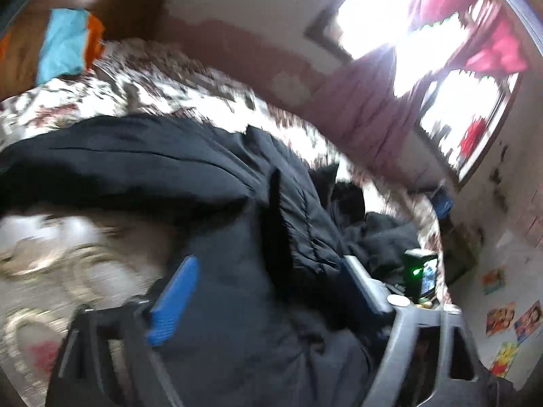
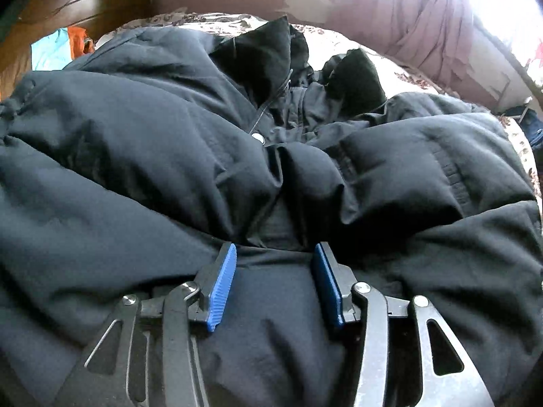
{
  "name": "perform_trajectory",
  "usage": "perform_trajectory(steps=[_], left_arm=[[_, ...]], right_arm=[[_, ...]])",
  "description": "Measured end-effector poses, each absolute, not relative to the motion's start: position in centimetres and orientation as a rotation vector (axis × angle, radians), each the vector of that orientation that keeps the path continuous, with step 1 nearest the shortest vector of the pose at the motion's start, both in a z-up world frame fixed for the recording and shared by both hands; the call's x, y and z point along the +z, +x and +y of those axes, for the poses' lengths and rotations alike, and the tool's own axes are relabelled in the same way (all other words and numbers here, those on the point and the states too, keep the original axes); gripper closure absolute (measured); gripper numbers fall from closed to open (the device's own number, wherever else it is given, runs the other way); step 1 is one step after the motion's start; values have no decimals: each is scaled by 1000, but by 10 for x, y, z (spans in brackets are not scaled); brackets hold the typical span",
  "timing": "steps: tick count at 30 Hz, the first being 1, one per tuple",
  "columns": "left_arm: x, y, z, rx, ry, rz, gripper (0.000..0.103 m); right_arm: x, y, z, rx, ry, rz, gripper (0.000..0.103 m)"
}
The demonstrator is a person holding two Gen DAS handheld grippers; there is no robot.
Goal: Fold large clothes
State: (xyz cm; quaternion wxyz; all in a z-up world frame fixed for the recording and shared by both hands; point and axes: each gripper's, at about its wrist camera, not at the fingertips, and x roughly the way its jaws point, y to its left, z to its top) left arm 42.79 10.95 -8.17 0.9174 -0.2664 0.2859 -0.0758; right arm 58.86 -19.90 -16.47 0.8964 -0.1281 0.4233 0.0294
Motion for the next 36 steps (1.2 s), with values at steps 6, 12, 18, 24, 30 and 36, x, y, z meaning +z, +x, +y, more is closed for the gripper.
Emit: perform_trajectory(steps=[6,12,18,24,30,36], left_arm=[[-88,391,193,67,-709,493,7],[-117,371,279,186,-1046,434,7],[-167,377,333,217,-1251,513,7],[-203,388,353,259,-1412,526,8],[-207,400,363,276,-1412,509,34],[-222,393,379,312,-1481,461,69]], right_arm=[[-153,577,-184,-7,-326,855,31],[-101,557,-168,-21,-287,819,28],[-45,559,-111,85,-240,744,23],[-53,588,-36,160,-245,773,23],[-83,591,-10,153,-243,752,18],[-89,575,-22,171,-178,705,15]])
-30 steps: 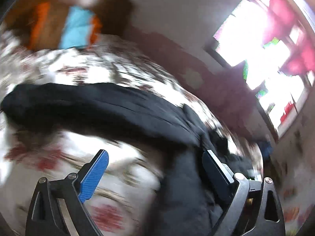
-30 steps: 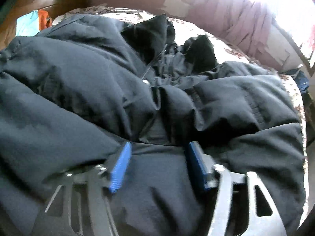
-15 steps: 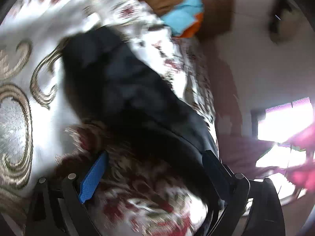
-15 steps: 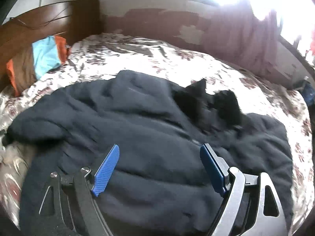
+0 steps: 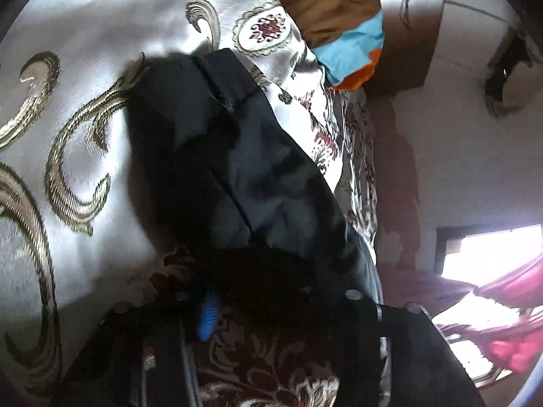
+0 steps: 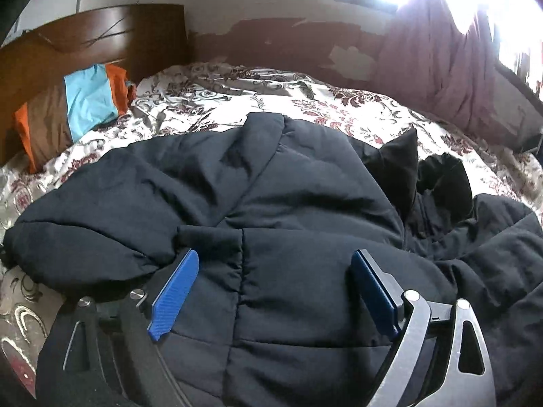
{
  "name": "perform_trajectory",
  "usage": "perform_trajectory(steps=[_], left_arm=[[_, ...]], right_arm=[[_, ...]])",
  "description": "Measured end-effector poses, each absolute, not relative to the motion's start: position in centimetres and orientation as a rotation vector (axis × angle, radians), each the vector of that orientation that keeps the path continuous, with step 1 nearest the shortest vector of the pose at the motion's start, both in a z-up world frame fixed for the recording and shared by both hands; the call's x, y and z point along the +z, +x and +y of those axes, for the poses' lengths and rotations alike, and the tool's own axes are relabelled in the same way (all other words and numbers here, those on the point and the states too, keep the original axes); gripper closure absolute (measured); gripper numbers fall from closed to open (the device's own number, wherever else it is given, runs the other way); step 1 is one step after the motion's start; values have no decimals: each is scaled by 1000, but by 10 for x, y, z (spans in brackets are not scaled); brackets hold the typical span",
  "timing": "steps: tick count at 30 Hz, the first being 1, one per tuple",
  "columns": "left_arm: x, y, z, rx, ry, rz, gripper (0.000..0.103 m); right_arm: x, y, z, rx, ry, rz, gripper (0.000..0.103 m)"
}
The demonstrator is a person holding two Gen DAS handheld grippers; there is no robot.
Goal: Fold large clothes
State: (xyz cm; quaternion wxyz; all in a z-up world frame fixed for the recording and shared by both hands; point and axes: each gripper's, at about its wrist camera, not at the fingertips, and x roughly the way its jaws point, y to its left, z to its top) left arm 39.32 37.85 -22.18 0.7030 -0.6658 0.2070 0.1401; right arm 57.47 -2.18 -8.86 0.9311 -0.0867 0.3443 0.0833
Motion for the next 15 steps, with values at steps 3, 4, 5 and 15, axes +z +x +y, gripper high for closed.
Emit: perform_trajectory(steps=[3,4,5,15], left_arm=[[-217,392,384,312,-1466,417,94],[-213,391,385,313,-1457,393,95],[-206,390,385,317,-1434,364,96],[-38,380,319,266,-748,133,98]], right_arm=[[-85,571,-23,177,-190,706,15],[-83,570,-22,180,-202,703,15],[-80,568,-22,182,-217,695,15],[-17,499,-67,228,-183,509,15]])
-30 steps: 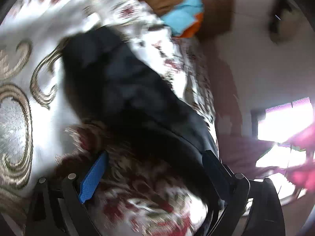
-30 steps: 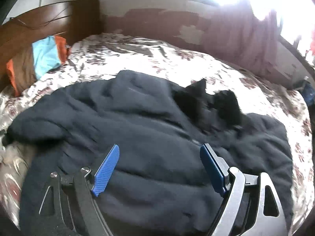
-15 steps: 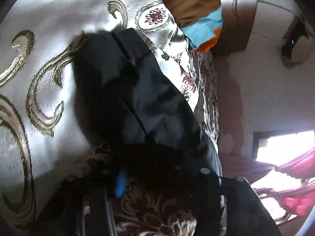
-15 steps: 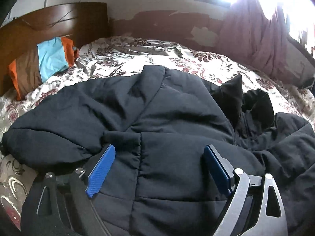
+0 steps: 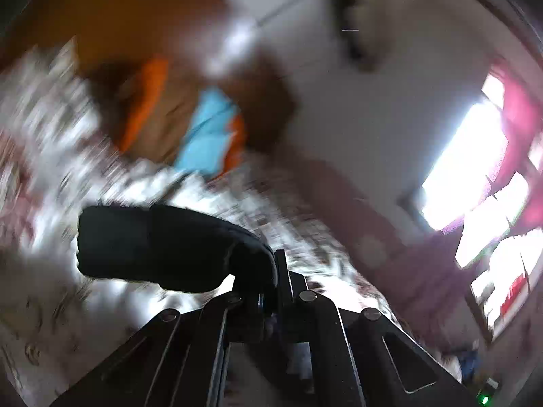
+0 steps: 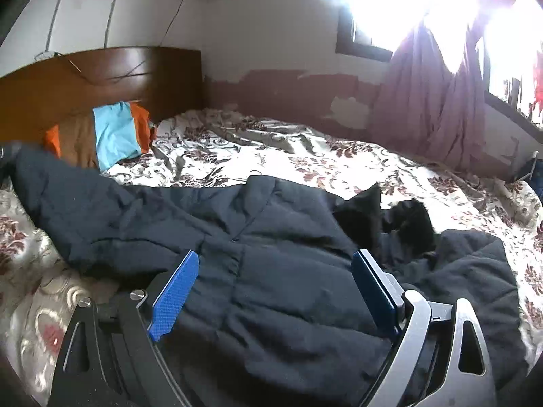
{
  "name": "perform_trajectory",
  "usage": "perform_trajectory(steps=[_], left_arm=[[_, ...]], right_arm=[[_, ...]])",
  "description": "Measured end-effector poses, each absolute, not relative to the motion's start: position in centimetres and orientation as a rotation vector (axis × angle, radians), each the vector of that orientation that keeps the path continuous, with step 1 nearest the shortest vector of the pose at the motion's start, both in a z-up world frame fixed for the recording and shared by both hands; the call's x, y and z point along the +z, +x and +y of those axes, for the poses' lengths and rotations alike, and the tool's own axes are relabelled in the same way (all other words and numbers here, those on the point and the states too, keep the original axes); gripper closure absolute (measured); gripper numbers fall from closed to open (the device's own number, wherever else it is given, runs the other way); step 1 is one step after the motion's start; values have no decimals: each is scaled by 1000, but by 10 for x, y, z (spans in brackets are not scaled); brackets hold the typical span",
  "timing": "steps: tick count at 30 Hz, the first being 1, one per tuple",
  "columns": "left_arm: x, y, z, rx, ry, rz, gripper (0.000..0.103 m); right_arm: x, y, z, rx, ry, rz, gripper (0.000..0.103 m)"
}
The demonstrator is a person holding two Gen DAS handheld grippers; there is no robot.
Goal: Fold large clothes
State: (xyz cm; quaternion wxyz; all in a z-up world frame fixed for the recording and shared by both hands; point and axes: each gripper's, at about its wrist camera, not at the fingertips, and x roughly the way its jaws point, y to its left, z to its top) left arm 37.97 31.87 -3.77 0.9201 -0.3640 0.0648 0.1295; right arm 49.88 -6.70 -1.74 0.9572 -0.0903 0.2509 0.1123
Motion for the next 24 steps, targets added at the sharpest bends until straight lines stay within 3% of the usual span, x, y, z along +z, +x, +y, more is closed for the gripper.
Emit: perform_trajectory(steps=[5,9,15,24], left_arm=[[27,382,245,33,-563,71,98],[52,400,160,-219,-387,141,98],[23,420,28,-431,-122,323,98],[-48,418,-80,-661,110,577,95]], right_arm=[[-11,481,-126,168,-148,535,15],[-12,472,-193,72,-88,561,15],[-25,457,-282,7,81,610,15],[-70,446,-329,81,341,689,15]])
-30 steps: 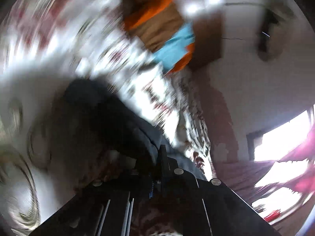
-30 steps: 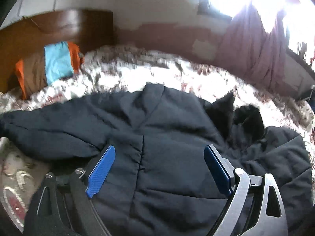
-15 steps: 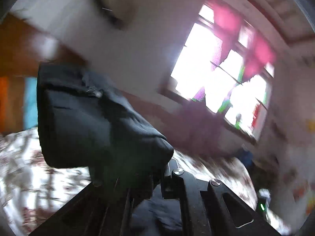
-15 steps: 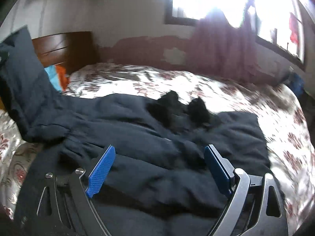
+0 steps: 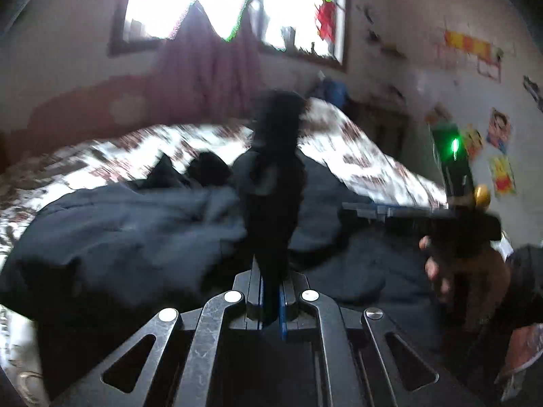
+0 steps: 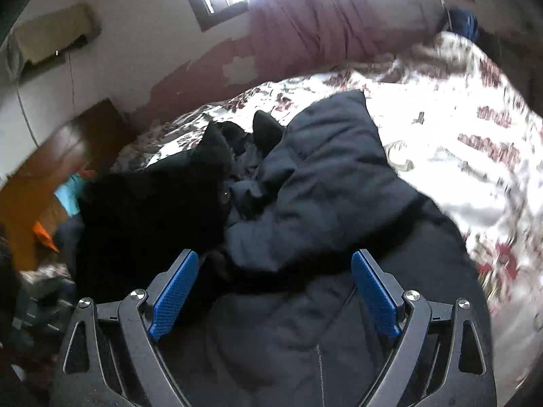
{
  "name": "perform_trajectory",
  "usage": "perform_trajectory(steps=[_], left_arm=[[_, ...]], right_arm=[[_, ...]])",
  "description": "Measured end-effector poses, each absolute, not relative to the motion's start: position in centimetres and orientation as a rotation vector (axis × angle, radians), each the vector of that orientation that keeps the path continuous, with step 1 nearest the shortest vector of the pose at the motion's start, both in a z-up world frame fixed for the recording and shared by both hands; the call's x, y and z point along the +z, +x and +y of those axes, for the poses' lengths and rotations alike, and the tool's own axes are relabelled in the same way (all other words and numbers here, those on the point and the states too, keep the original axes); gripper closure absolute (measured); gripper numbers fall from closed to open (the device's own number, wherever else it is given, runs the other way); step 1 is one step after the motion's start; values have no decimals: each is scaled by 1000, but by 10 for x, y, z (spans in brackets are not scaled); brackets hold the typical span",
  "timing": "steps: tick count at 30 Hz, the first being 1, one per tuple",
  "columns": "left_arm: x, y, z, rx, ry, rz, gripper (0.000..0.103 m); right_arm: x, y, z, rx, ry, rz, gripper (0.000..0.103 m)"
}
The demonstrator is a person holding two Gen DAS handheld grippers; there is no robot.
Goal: Fold large clothes
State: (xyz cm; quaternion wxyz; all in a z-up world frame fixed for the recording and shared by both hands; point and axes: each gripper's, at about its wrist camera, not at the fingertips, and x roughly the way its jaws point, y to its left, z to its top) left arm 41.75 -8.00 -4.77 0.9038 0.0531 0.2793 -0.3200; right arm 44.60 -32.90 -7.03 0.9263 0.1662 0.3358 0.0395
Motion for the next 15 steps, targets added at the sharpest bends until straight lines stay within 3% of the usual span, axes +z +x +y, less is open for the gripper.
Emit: perform_trajectory(steps=[5,7,9,10,15], left_arm=[[-69,418,-100,-693,180,670,90],[-70,418,-99,-723,176,691,74],[-67,416,-88,-751,162,686,21],[-63,419,-89,-758,154,666,15],[-44,417,-71,-788,102,572,13]], right_arm=[[-88,448,-344,157,494,715,15],[-95,449,-353,173,579,731,14],[-104,446,-357,192,648,735,14],[-108,446,-359,203,680,740,14],[-123,444,-346,250,709,824,14]])
